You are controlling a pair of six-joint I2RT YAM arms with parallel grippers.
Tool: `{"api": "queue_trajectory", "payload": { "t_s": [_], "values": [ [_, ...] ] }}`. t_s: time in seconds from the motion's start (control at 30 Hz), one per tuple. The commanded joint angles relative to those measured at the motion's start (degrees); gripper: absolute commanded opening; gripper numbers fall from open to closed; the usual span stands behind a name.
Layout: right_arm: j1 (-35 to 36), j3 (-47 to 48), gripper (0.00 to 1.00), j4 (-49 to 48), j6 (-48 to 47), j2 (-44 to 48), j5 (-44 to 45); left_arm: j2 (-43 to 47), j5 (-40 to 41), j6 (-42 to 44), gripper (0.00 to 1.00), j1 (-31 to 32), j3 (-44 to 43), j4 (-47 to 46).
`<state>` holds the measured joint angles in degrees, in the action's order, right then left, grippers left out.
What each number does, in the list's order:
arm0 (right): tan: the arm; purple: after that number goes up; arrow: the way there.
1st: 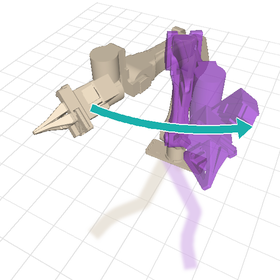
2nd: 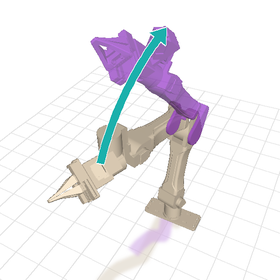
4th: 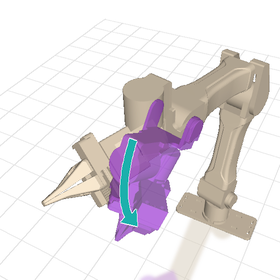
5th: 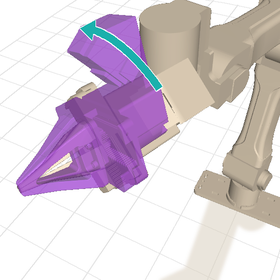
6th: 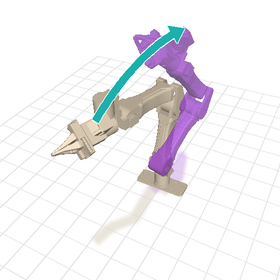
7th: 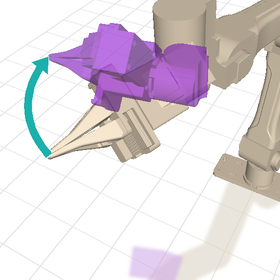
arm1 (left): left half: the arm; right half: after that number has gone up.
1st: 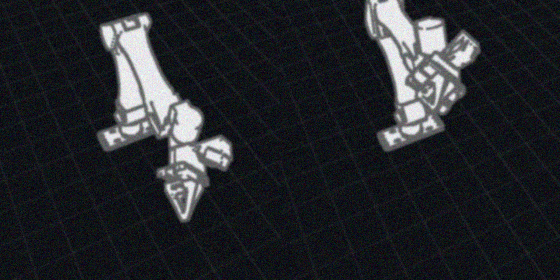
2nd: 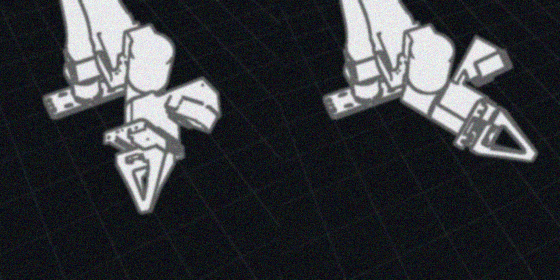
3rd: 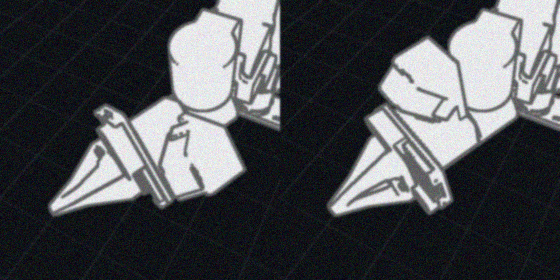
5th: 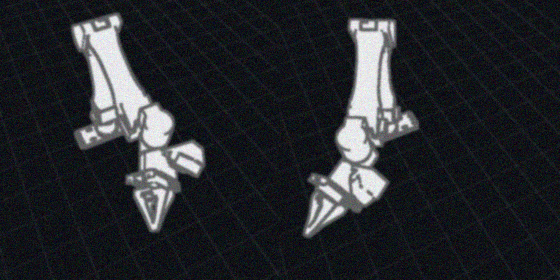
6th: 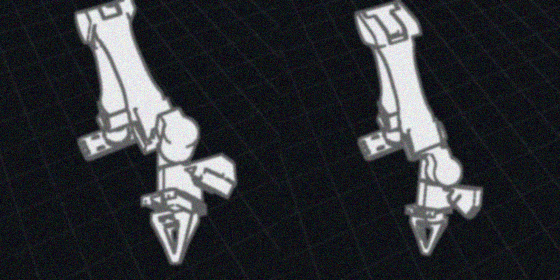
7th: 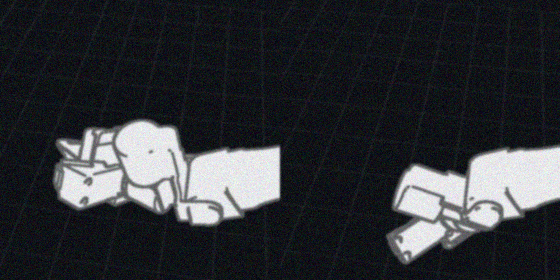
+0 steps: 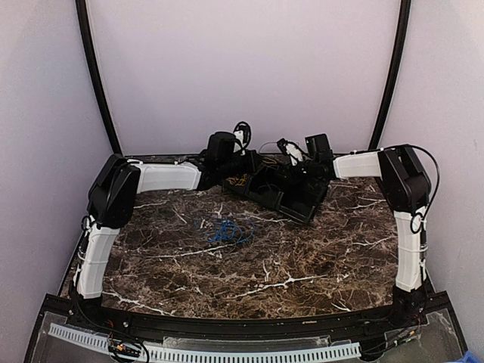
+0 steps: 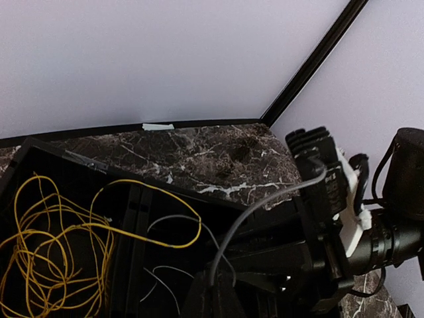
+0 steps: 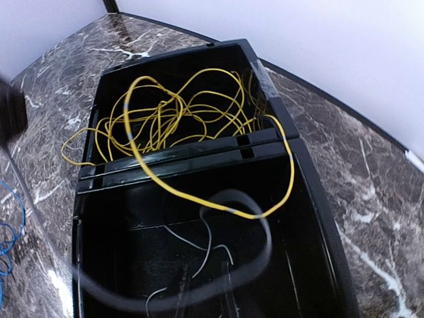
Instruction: Untangle the cables
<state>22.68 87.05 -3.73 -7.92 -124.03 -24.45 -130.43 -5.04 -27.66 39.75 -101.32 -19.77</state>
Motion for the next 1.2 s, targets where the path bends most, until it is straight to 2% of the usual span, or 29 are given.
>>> {"api": "queue_trajectory", "payload": {
  "t_s": [0.0, 0.1, 0.33, 0.47, 0.53, 0.6, 0.7, 0.77, 0.93, 1.17],
  "values": [
    [0.3, 1.1, 0.23, 2.7, 0.5, 3.2, 0.7, -2.9, 0.7, 0.8, 0.0, 1.8, -2.8, 2.6],
    [0.0, 0.1, 0.32, 7.1, 0.8, 6.7, 4.5, -4.7, 2.1, 0.3, 0.0, 2.2, -3.7, 3.6],
    [-1.4, -5.5, 0.49, 14.6, -1.5, 15.6, 5.5, -6.9, 3.7, 0.1, 0.0, 2.8, -5.8, 4.9],
    [-1.9, -6.2, 0.52, 21.7, -3.9, 18.7, 3.6, -7.9, 4.2, 0.7, 0.0, 3.1, -7.1, 6.3],
    [-2.4, -8.9, 0.53, 21.3, -3.9, 21.2, 1.7, -7.8, 4.3, 0.8, 0.0, 3.1, -7.5, 6.9],
    [-2.6, -12.0, 0.53, 19.8, -3.5, 24.1, 0.3, -7.7, 4.3, 1.0, 0.04, 3.1, -8.5, 8.1],
    [-2.7, -14.5, 0.54, 18.9, -3.3, 28.0, -0.9, -7.1, 3.8, 0.4, 0.21, 3.1, -9.4, 10.8],
    [-2.8, -15.3, 0.55, 18.9, -4.1, 30.3, -1.0, -5.6, 3.2, 0.3, 0.28, 3.1, -9.0, 11.6],
    [-3.2, -18.3, 0.59, 16.6, -6.1, 35.9, 0.8, 0.3, 2.1, 1.8, 0.33, 3.2, -5.7, 12.0],
    [-3.4, -21.5, 0.63, 15.7, -10.0, 40.6, 1.4, 12.3, 2.6, 5.6, 0.34, 3.2, 4.2, 9.0]
  ]
}}
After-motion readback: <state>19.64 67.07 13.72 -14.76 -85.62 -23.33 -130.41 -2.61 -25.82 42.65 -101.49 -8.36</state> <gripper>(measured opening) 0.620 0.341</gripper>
